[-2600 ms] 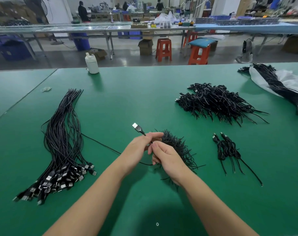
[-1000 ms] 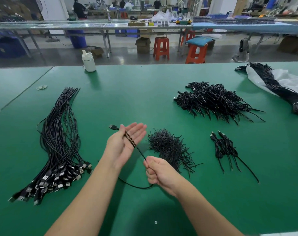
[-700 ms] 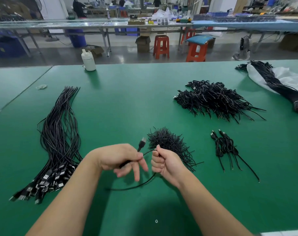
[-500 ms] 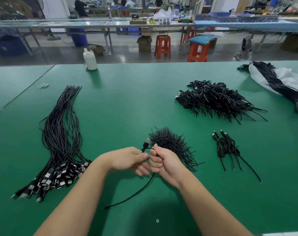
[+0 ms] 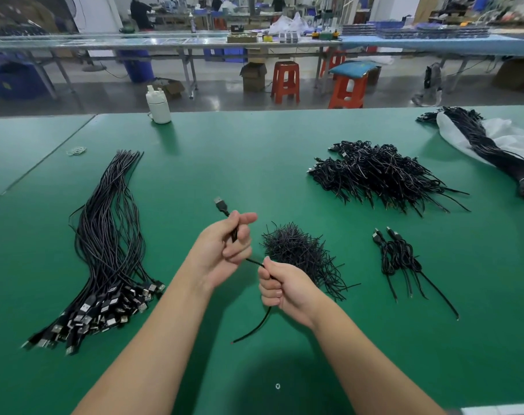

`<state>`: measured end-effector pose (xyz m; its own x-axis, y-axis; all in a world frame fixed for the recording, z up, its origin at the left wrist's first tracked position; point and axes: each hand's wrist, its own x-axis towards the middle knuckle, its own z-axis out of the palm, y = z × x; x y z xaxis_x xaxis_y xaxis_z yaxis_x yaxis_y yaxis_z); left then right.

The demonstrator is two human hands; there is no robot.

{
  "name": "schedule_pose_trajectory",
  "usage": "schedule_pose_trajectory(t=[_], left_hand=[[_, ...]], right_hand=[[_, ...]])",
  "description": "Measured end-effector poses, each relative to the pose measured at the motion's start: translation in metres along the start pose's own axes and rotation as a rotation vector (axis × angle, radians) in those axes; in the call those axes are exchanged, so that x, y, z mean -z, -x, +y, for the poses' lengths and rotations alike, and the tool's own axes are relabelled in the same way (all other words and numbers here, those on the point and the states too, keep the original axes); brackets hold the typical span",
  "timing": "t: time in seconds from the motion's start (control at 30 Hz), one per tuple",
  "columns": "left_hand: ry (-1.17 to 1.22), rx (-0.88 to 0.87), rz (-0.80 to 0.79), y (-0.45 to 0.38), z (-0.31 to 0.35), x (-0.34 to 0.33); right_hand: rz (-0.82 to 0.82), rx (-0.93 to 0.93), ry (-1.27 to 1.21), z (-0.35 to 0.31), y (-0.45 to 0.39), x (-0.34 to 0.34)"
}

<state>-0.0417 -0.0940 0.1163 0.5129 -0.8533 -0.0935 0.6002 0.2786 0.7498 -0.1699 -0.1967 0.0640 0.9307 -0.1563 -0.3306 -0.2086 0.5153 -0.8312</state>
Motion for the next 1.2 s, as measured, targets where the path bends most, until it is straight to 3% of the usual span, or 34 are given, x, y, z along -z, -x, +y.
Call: schedule_pose_trajectory(t=[0.1,0.2,0.27,0.33,0.43,0.6,0.77,0.83,0.97,1.1,1.2], left_hand=[[-0.402,0.178,-0.341,0.013,0.008,0.008],[-0.876,0.382,-0.534,0.019,0.016,0.008],[-1.05,0.469,-0.516,0.02,0.015,0.002],[-1.094,0.464,-0.319,0.019,0.006,-0.002],[-1.02,0.308,-0.038,0.013,-0.007,0.0],[-0.631,0.057,0.011,0.01,-0.018,0.006],[-0.278,-0.018,0.07,0.006,-0.025,-0.011],[-0.213,-0.025,0.085,0.006,-0.027,-0.017],[-0.125,-0.038,0.119,0.006,-0.026,-0.022],[-0.029,-0.029,0.077,0.006,-0.026,-0.026],[-0.036,0.003,-0.002,0.007,-0.026,-0.027]], right_hand=[[-0.011,-0.024,-0.003,-0.009,0.002,0.004],[0.01,-0.03,0.033,-0.017,0.003,0.005],[0.03,-0.022,0.044,-0.024,0.003,0.007],[0.06,0.01,0.11,-0.03,0.004,0.006],[0.085,0.092,0.245,-0.038,0.008,0.003],[0.033,0.192,0.504,-0.038,0.021,-0.009],[0.128,0.112,0.899,-0.018,0.017,-0.018],[0.18,0.082,0.823,-0.014,0.015,-0.018],[0.22,0.197,0.744,-0.016,0.014,-0.01],[0.017,0.237,0.319,-0.013,0.016,-0.009],[-0.01,0.223,0.115,-0.015,0.016,-0.01]])
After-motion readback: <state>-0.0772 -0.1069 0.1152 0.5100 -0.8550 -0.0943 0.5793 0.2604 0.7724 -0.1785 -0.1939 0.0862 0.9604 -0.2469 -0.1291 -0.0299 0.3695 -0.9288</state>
